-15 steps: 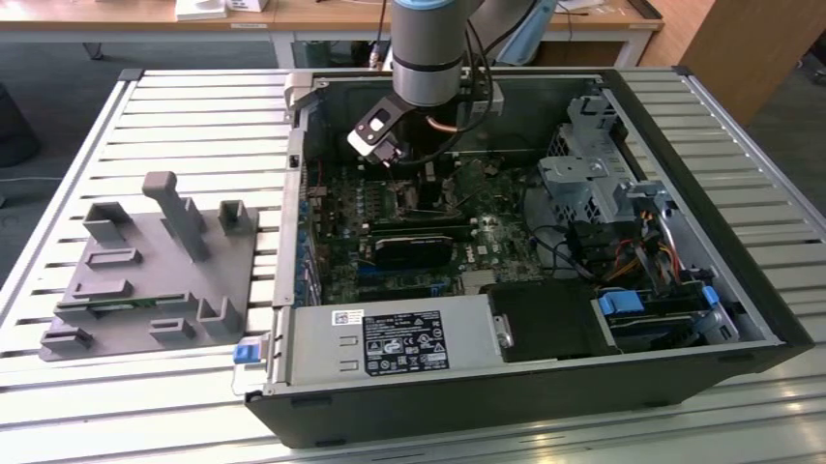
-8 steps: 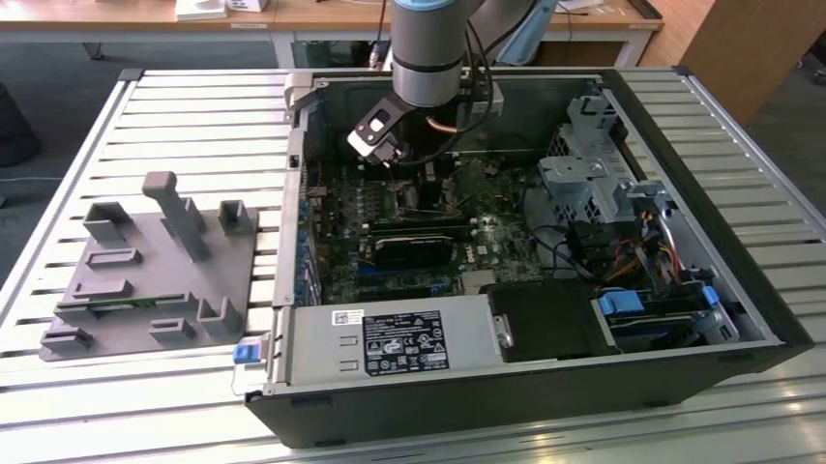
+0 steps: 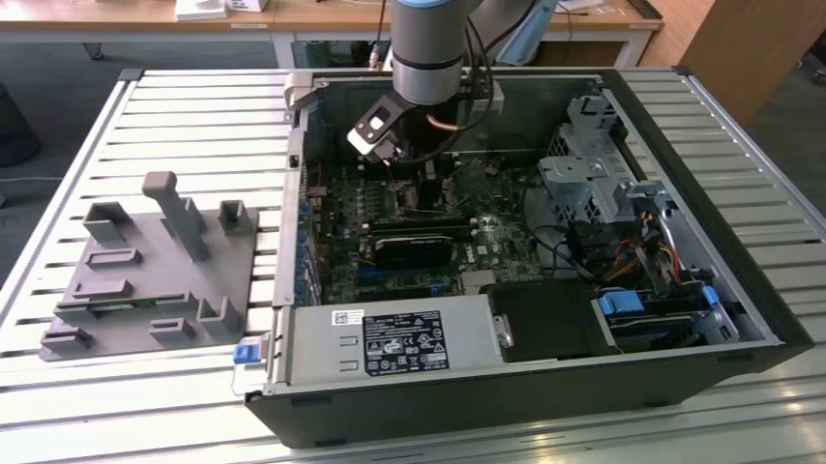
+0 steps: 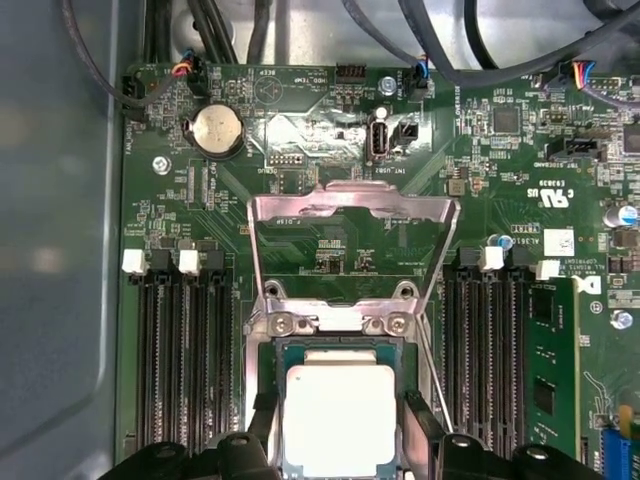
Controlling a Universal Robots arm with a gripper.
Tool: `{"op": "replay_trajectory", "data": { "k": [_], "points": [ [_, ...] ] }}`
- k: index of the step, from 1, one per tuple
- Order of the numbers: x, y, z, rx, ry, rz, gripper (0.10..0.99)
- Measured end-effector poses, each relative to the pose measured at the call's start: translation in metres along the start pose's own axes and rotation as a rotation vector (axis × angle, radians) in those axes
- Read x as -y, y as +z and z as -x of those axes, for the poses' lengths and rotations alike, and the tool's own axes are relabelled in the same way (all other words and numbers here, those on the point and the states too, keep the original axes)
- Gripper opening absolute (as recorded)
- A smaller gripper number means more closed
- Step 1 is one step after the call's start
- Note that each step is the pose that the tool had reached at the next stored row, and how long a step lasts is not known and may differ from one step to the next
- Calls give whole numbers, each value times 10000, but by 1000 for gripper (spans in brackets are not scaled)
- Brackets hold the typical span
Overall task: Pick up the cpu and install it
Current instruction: 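Place the cpu into insertion slot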
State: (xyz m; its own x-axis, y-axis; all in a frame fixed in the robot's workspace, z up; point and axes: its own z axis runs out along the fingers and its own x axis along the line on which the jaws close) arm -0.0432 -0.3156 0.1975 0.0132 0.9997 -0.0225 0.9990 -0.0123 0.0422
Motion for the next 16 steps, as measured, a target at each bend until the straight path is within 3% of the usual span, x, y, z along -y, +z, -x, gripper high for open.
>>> {"op": "replay_trajectory", "data": {
  "k": [6,7,8,11,12,16],
  "points": [
    [-4,-99,2,1,0,-1,584],
    [-5,-112,2,1,0,-1,525],
    [-5,-125,3,0,1,-1,525],
    [-7,-154,3,1,0,-3,345],
    [-7,-164,4,2,0,-5,345],
    [-8,-192,4,1,0,-9,169]
  ]
}}
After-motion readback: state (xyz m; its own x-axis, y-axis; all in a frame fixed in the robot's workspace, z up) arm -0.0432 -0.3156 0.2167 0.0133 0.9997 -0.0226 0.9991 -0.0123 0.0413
